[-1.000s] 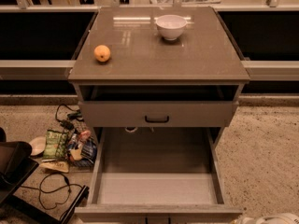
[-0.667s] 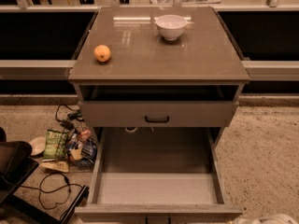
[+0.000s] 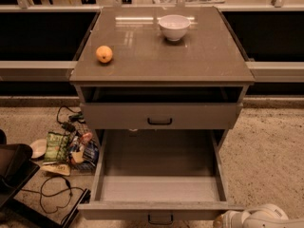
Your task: Close middle drawer
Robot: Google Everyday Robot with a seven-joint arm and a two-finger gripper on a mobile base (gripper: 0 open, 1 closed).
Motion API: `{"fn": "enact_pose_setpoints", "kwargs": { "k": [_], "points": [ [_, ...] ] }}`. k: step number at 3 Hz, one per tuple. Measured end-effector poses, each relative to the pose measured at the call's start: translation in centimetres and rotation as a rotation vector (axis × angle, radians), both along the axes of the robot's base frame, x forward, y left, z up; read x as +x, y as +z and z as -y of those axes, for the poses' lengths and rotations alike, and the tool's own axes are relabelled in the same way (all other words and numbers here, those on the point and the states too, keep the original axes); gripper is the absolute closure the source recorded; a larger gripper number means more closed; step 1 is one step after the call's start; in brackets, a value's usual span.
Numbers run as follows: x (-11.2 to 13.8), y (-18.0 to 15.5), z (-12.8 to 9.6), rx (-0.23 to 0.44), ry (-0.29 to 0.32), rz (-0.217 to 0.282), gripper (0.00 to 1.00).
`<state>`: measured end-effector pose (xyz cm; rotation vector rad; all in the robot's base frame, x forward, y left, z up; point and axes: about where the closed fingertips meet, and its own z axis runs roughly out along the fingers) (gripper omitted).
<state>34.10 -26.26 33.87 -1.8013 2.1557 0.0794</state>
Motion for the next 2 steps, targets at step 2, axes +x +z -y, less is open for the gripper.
{"fn": "enact_pose_setpoints", "kwargs": {
  "k": [2],
  "points": [
    [4.2, 1.4, -1.9, -0.001, 0.041, 0.048, 1.0]
  ]
}}
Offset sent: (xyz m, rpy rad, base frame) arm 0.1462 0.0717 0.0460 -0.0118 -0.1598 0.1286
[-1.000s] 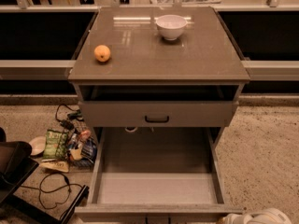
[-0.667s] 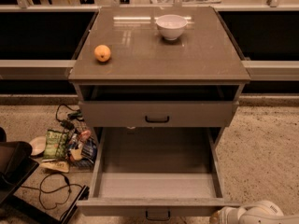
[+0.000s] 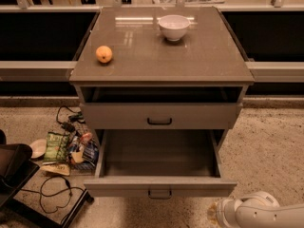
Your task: Close middle drawer
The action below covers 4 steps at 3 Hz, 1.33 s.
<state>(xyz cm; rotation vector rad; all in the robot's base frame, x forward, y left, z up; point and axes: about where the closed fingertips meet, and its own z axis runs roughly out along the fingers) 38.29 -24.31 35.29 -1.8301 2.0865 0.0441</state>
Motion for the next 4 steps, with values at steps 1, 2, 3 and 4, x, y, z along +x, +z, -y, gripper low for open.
{"fn": "enact_pose_setpoints", "kwargs": {
  "k": [1, 2, 3, 4],
  "points": [
    [0.0, 0.0, 0.0, 0.0, 0.0, 0.0, 1.0],
    [2.9, -0.6, -1.3, 0.004, 0.035, 0.012, 1.0],
    [7.0, -0.9, -2.2, 0.028, 0.051, 0.023, 1.0],
    [7.6, -0.8, -2.1, 0.032, 0.051, 0.021, 1.0]
  ]
}}
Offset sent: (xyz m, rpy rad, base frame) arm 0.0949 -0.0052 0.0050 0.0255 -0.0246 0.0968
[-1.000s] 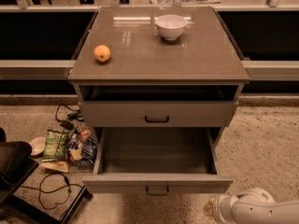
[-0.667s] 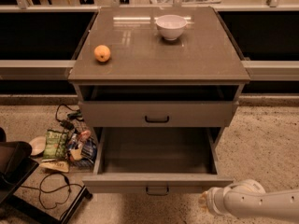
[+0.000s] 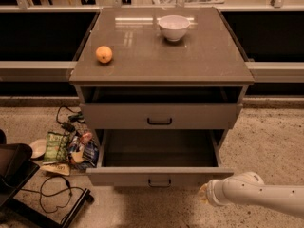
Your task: Close middle drawer
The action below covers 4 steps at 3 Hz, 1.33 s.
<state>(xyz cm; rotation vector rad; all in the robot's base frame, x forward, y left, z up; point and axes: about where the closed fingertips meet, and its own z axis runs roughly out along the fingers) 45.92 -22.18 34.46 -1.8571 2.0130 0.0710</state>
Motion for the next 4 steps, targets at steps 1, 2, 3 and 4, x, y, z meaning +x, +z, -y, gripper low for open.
{"fn": "enact_pose_setpoints", "kwargs": {
  "k": [1, 2, 3, 4],
  "points": [
    [2.9, 1.0, 1.1, -0.007, 0.011, 0.02, 1.0],
    [5.2, 1.6, 2.6, 0.001, 0.03, 0.003, 1.0],
    [5.2, 1.6, 2.6, 0.001, 0.03, 0.003, 1.0],
    [7.8, 2.0, 3.7, 0.009, 0.024, 0.015, 1.0]
  ]
}}
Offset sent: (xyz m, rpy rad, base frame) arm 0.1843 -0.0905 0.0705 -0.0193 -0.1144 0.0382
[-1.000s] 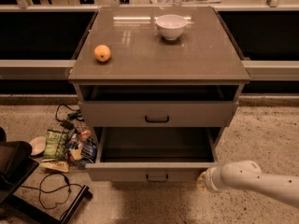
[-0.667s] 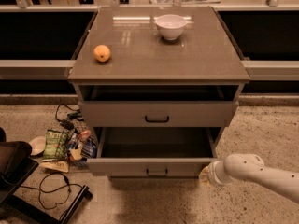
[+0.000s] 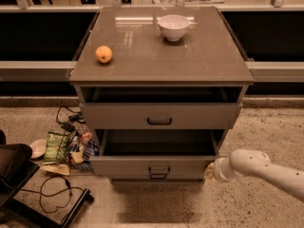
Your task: Close middle drawer
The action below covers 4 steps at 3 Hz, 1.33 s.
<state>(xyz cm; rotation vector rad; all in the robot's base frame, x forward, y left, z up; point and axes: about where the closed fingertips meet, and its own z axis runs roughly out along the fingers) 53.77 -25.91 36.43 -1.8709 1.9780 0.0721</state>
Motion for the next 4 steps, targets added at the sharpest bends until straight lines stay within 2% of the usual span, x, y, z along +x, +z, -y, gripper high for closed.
{"fn": "enact_pose_setpoints", "kwargs": {
  "k": [1, 2, 3, 4],
  "points": [
    [2.0, -0.9, 0.7, 0.023, 0.016, -0.024, 1.0],
    [4.0, -0.5, 1.6, 0.028, 0.006, -0.006, 1.0],
    [8.2, 0.2, 3.5, 0.042, -0.017, 0.028, 1.0],
    [8.2, 0.2, 3.5, 0.042, -0.017, 0.029, 1.0]
  ]
}}
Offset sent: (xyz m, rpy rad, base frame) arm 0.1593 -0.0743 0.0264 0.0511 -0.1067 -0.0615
